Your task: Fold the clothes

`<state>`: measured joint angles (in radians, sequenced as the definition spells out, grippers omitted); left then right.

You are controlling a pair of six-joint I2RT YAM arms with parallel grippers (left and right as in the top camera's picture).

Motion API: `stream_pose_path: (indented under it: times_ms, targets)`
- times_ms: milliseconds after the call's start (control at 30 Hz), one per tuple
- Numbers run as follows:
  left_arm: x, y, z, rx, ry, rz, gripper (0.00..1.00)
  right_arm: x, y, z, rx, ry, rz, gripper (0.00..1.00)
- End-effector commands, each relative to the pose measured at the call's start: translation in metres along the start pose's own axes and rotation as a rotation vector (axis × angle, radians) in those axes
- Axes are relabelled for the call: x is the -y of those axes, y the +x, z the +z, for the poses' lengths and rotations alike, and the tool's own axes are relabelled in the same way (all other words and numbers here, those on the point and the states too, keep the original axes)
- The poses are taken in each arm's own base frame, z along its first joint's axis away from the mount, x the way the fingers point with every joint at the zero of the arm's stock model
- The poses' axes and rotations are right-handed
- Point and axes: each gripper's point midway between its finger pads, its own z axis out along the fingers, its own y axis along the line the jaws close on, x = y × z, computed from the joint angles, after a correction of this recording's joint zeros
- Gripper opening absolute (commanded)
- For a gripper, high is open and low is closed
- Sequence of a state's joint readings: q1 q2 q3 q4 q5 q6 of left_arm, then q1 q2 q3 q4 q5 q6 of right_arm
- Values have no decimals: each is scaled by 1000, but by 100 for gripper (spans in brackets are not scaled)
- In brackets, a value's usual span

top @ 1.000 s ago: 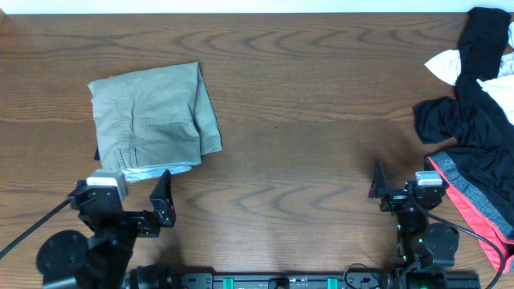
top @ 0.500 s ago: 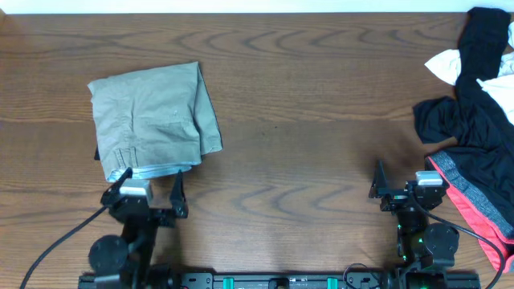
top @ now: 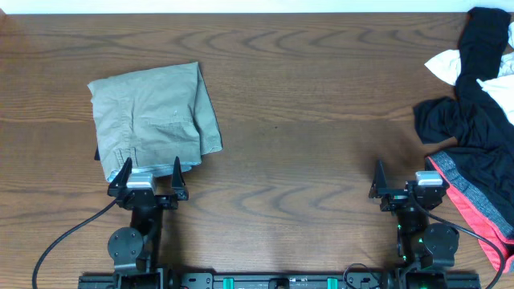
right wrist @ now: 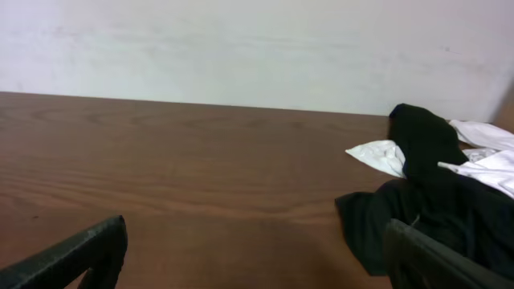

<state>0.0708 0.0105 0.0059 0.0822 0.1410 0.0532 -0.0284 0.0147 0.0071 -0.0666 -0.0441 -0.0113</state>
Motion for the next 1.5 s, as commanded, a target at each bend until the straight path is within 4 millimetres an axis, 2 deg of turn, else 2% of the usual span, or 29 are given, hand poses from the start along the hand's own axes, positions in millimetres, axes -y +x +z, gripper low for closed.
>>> stream_pose_path:
  times_ms: [0, 133, 1467]
  targets:
    - [-1, 7, 0, -27, -6, 0, 98, 1, 0, 0, 1, 7, -9, 99]
    - [-1, 35, -3, -140, -9, -9, 98, 1, 0, 0, 1, 7, -9, 99]
    - [-2, 34, -3, -136, -12, -8, 98, 1, 0, 0, 1, 7, -9, 99]
